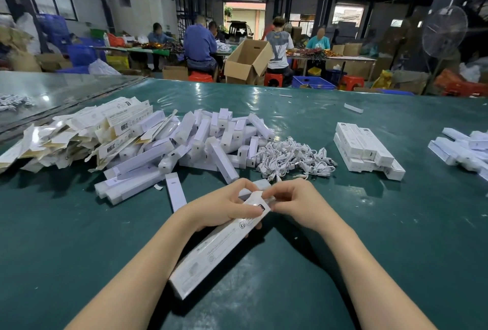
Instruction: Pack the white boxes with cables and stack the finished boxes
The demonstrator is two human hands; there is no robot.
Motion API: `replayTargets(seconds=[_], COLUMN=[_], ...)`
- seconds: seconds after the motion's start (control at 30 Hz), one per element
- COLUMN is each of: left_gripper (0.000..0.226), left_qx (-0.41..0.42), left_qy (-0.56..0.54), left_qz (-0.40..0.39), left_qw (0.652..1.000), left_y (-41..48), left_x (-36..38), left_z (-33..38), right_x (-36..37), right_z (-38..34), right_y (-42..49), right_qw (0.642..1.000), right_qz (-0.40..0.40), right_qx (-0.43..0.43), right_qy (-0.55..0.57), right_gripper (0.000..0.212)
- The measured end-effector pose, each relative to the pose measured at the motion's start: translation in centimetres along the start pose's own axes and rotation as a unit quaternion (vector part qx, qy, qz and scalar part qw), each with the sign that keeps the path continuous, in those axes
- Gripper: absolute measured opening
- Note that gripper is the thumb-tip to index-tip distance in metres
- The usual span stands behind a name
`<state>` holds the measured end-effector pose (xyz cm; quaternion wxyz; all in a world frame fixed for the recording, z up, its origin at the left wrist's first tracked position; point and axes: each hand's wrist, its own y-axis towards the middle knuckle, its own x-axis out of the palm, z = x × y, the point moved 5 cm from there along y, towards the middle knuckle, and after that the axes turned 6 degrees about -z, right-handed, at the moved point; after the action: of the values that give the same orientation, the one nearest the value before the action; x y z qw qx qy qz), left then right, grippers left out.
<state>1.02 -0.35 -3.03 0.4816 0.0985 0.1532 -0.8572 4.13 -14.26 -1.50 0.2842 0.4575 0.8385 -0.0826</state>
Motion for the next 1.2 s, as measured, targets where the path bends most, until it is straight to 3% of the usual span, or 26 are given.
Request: replayTargets(seconds=[0.13,0.33,0.53,0.67,0.83,1.03,1.2], left_gripper=[0.028,0.031,0.036,0.026,0.015,0.008,0.015], left_qx=[-0.004,0.008,-0.002,0.015,0.034,0.044,0.072], left_qy=[-0.008,-0.031,-0.076,-0.068,-0.085,-0.072,-0.136], left_qz=[0.013,0.039,0.042,0.054,0.077,0.08,0.101], left_qw=[1.0,0.999,0.996,0.996,0.993,0.993,0.983], left_y=[0.1,-0.1,0.0,0.0,0.2,0.6,0.7], left_x=[-0.2,-0.7,-0.7,-0.8,-0.9,-0.7,-0.7], left_z=[-0.2,-0.3,-0.6,-0.3,-0.2,-0.2,0.0], right_x=[0.4,0.9,1.9,2.3,1.5,2.2,1.8], right_z=[-0.5,0.3,0.2,0.1,1.1,1.1,1.3], right_y=[0.1,0.1,0.4,0.6,0.6,0.7,0.7], right_qw=[0.999,0.977,0.969,0.931,0.953,0.936,0.928], right_qz=[-0.002,0.095,0.043,0.033,0.116,0.112,0.136], right_qx=[-0.01,0.019,0.01,0.016,0.057,0.044,0.048], right_qy=[0.033,0.191,0.243,0.363,0.275,0.332,0.344], right_gripper=[0.032,0.027,0.029,0.027,0.015,0.016,0.023])
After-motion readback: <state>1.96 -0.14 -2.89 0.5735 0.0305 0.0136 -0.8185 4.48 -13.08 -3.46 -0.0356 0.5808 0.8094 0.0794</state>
